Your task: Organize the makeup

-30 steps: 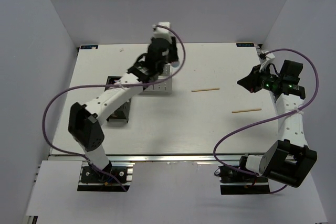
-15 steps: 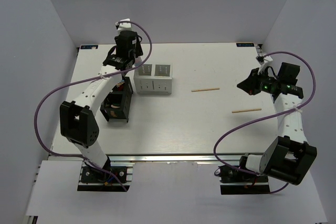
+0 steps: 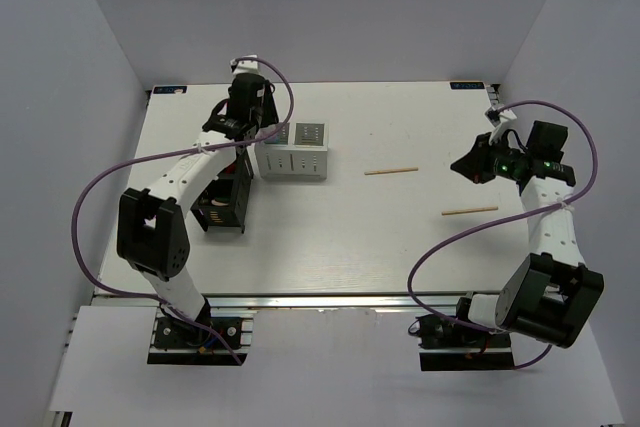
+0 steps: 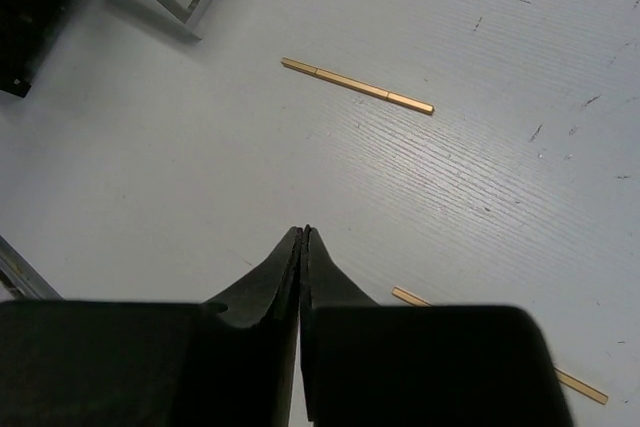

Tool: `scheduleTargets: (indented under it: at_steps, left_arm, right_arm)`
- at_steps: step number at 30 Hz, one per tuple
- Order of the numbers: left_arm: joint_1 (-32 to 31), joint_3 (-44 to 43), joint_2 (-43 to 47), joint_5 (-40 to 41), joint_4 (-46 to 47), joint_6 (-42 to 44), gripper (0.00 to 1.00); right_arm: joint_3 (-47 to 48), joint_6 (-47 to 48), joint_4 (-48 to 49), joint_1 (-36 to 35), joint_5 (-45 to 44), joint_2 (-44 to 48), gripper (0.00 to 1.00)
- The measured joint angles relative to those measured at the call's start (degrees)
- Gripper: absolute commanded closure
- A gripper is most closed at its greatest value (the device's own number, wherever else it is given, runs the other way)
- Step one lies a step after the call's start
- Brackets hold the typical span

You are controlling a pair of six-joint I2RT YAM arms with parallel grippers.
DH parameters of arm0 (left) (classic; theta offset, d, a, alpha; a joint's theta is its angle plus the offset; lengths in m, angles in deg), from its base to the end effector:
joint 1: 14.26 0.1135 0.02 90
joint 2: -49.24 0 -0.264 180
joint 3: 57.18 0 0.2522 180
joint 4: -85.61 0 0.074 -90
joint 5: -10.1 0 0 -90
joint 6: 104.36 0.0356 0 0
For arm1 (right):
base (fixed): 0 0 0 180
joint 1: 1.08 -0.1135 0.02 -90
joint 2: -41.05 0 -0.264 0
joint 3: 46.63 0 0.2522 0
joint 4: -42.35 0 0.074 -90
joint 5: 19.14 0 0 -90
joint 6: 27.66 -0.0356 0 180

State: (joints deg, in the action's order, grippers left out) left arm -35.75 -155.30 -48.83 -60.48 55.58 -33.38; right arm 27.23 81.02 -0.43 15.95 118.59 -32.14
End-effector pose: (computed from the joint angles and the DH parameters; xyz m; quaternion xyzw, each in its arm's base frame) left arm 0.3788 -0.1364 0.3214 -0.0659 0.8552 -0.0337 0.5131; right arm 0.2644 -0.0534 0.3035 -0.1762 0.8333 0.2382 0.4667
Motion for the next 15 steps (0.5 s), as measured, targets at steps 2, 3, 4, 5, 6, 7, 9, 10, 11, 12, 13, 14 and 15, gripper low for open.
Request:
scheduleTargets:
  at_steps: [2,3,4,5,6,7,9,10,11,12,13,14,15]
  left_arm:
    - [0.0,1.09,0.0,-0.44,-0.04,-0.2,0.72]
    - [0.0,1.42,0.0,-0.61,-0.11,-0.35,0.65]
    - [0.0,1.51,0.0,-0.74,-0.33,-0.44,0.58]
    - [0.0,1.51,0.0,-0.94,-0.35,-0.55,0.46]
    - [0.0,1.49,0.0,-1.07,-0.22,-0.59,0.41]
    - [0.0,1.49,0.0,-1.29,0.02,-0.66,0.38]
    - [0.0,1.49,0.0,-1.92,0.24,-0.98,0.31]
    - [0.0,1.36,0.0,-2.19,0.37,-1.14,0.3]
    - [0.0,1.01,0.0,-2.56,0.39,-1.38,0.28]
    - [0.0,0.55,0.0,-2.8,0.39,-1.51,0.27]
    - [0.0,-0.07,0.0,-3.17,0.39,-1.62,0.25]
    - [0.0,-0.76,0.0,-3.56,0.42,-1.7,0.24]
    - [0.0,-1.27,0.09,-3.82,0.52,-1.79,0.21]
  right_arm:
    - [0.0,0.11,-0.07,0.0,0.07,-0.44,0.75]
    - [0.0,0.76,-0.09,0.0,0.15,-0.72,0.69]
    - [0.02,1.81,-0.35,-0.02,0.39,-1.03,0.59]
    - [0.02,3.3,-0.98,-0.17,0.55,-1.4,0.54]
    - [0.04,4.83,-1.7,-0.57,0.68,-1.84,0.51]
    - [0.22,7.04,-2.86,-0.96,0.81,-2.47,0.45]
    - [0.81,12.59,-5.68,-2.78,0.72,-4.15,0.4]
    - [1.18,15.56,-7.13,-4.15,0.55,-5.18,0.37]
    - [1.64,18.97,-8.7,-5.95,0.17,-6.25,0.35]
    - [2.01,22.08,-9.66,-7.85,-0.72,-7.21,0.33]
    - [2.23,25.27,-10.47,-10.01,-1.6,-8.24,0.32]
    - [2.38,28.52,-11.17,-12.41,-2.82,-9.22,0.32]
    - [2.38,31.54,-11.43,-14.64,-4.13,-9.99,0.31]
